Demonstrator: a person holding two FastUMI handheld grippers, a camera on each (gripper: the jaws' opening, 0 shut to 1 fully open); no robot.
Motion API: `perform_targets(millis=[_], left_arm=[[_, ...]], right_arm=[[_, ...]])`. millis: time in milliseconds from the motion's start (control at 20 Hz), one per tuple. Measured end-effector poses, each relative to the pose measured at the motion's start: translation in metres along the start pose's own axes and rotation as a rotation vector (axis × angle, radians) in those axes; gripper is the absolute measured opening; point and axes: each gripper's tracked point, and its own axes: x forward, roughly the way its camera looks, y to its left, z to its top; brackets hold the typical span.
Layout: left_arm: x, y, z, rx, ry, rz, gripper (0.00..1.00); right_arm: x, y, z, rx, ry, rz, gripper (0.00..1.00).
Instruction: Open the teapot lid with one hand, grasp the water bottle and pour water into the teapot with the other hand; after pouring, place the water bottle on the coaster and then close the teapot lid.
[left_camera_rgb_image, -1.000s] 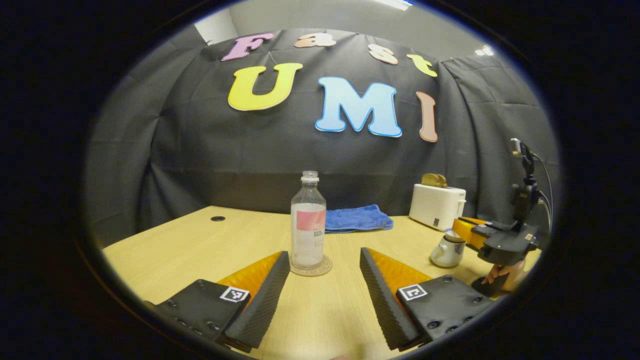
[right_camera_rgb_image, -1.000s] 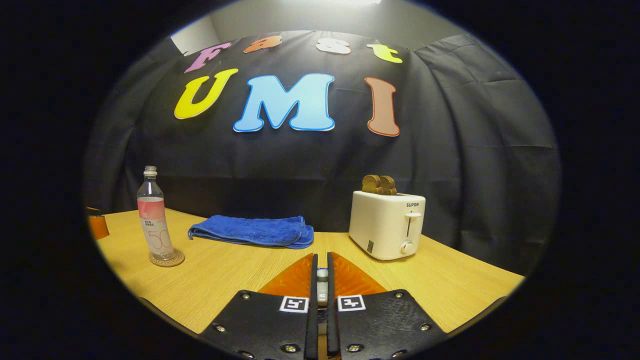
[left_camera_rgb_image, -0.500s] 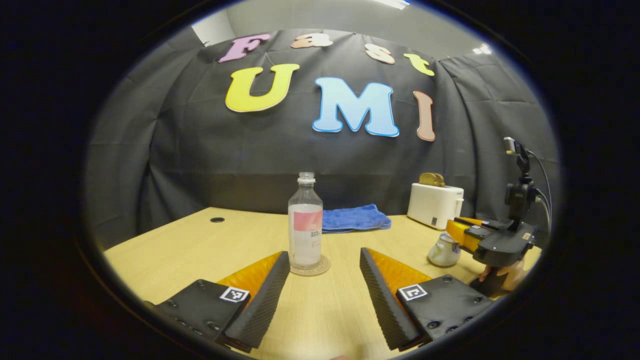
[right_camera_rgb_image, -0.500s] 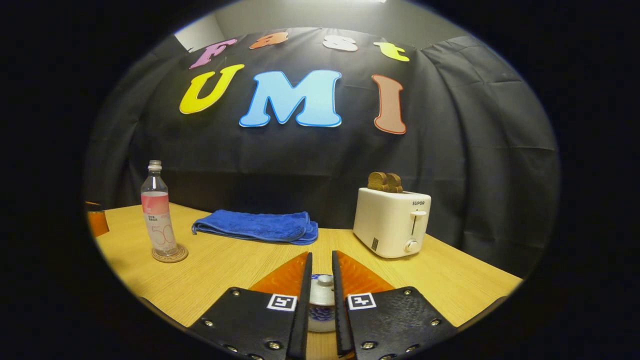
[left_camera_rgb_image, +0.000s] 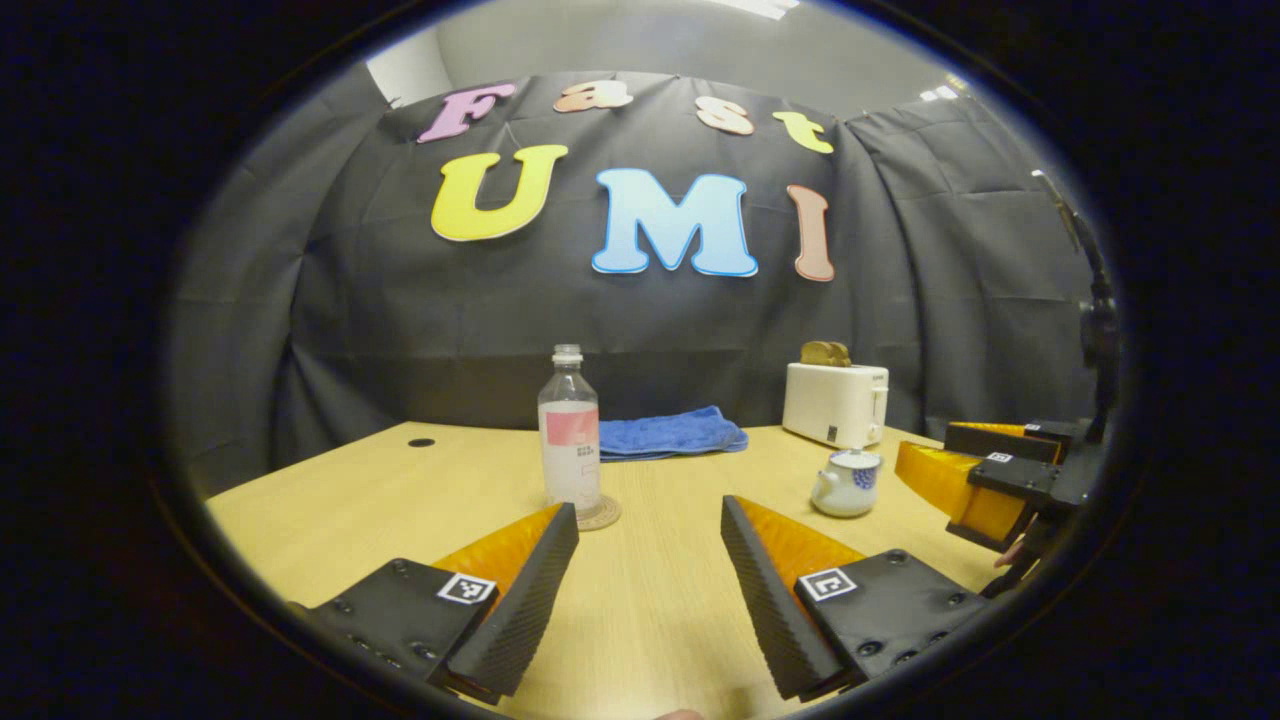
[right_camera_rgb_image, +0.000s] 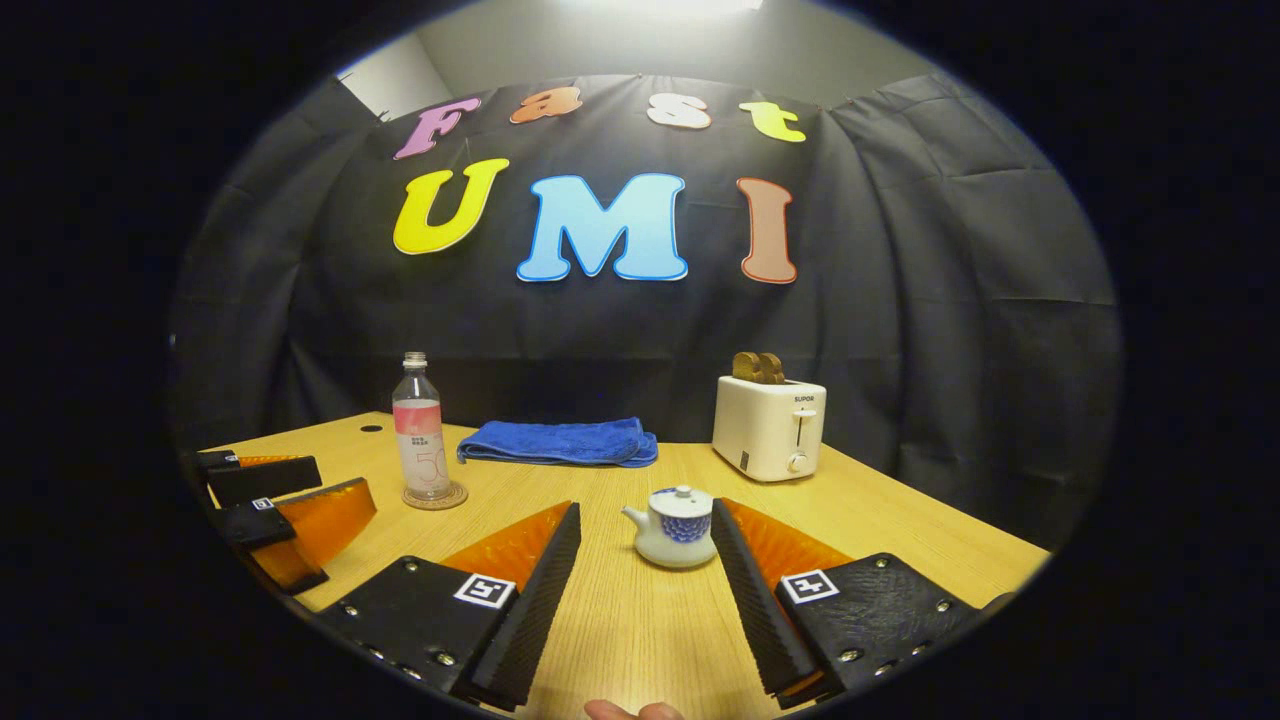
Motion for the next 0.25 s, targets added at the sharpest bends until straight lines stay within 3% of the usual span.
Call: perform_targets(millis=[250], left_arm=[[-0.017, -0.016, -0.002, 0.039, -0.035, 0.01, 0.99]], right_arm=[[-0.015, 0.013, -0.019, 0.024, 0.019, 0.018, 0.81]])
